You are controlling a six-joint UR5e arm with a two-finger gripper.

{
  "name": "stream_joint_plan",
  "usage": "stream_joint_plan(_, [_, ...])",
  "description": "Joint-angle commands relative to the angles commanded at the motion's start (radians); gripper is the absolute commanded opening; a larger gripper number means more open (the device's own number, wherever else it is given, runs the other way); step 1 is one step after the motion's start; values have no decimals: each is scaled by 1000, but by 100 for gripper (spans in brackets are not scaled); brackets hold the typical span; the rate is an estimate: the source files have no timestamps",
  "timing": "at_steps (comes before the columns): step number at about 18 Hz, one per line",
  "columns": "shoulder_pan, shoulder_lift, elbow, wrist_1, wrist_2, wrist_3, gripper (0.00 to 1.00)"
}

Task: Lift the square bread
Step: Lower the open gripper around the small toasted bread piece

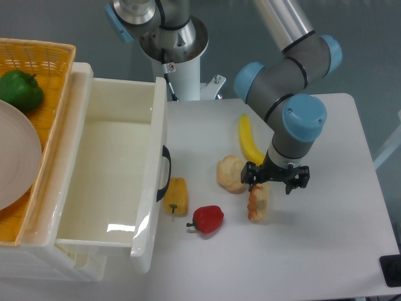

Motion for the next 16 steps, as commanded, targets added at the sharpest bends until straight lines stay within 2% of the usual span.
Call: stream_joint_plan(16, [-28,-67,17,8,1,26,100])
